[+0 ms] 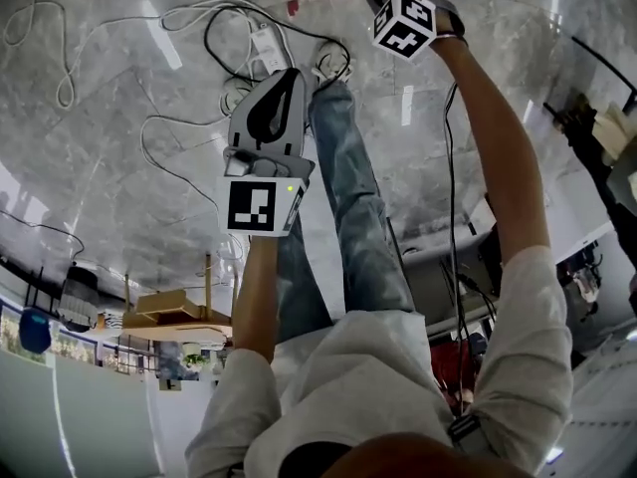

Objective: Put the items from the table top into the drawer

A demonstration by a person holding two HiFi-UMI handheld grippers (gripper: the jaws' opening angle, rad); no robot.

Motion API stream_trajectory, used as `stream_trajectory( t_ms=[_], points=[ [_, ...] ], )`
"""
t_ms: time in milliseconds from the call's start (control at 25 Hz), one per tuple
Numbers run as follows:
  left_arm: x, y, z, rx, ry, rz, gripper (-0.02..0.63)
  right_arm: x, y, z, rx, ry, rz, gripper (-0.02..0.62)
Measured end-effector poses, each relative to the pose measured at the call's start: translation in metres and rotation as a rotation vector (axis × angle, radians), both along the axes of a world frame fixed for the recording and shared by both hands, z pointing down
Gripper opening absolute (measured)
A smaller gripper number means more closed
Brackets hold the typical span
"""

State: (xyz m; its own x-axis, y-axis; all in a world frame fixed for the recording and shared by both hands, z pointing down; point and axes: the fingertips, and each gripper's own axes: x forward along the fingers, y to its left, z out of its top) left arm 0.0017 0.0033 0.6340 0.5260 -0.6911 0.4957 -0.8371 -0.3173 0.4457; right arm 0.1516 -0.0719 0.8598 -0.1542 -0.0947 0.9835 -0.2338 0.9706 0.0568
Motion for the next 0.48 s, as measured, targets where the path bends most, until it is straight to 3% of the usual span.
stream_trajectory(
  t_ms=[240, 480],
  points=[
    [-0.013, 0.001, 0.029, -0.026, 0.044, -0.076, 0.015, -0.02, -0.012, 0.062, -0.01, 0.074, -0.168, 0.068],
    [-0.012, 0.012, 0.061, -0.07, 0.034, -0.077, 0.015, -0.04, -0.018, 0.1, -0.011, 0.086, -0.252, 0.069]
  ],
)
